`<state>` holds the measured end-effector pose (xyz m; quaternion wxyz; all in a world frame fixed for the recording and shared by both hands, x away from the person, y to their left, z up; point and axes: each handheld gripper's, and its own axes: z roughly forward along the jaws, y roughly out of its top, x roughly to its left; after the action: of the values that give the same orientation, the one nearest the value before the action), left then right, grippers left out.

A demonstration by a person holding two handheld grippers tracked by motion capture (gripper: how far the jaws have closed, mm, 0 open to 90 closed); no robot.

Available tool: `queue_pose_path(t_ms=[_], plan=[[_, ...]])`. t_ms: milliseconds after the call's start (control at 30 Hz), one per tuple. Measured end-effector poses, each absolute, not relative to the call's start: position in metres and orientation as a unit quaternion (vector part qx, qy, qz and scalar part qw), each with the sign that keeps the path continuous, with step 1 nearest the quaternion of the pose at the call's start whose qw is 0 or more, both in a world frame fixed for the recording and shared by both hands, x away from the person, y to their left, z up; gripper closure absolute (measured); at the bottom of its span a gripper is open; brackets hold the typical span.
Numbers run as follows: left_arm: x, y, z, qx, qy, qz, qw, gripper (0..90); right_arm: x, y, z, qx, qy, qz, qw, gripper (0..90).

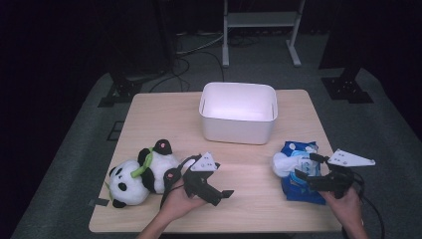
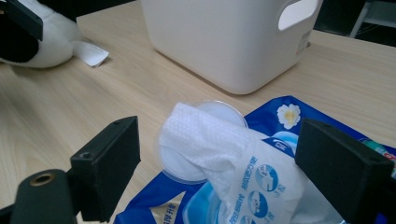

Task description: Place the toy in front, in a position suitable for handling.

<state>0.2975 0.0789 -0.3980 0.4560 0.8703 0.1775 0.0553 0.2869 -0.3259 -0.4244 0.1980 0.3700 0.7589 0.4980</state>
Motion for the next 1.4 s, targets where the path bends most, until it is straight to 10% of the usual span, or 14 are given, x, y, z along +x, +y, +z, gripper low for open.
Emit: queue_pose_path(t_ms=[1400], plan=[[0.329,0.229,-0.318,0.885,0.224,0.115,0.391,8.5,0.292,-0.319,-0.422,0.359,0.769,0.496,0.182,12.7]])
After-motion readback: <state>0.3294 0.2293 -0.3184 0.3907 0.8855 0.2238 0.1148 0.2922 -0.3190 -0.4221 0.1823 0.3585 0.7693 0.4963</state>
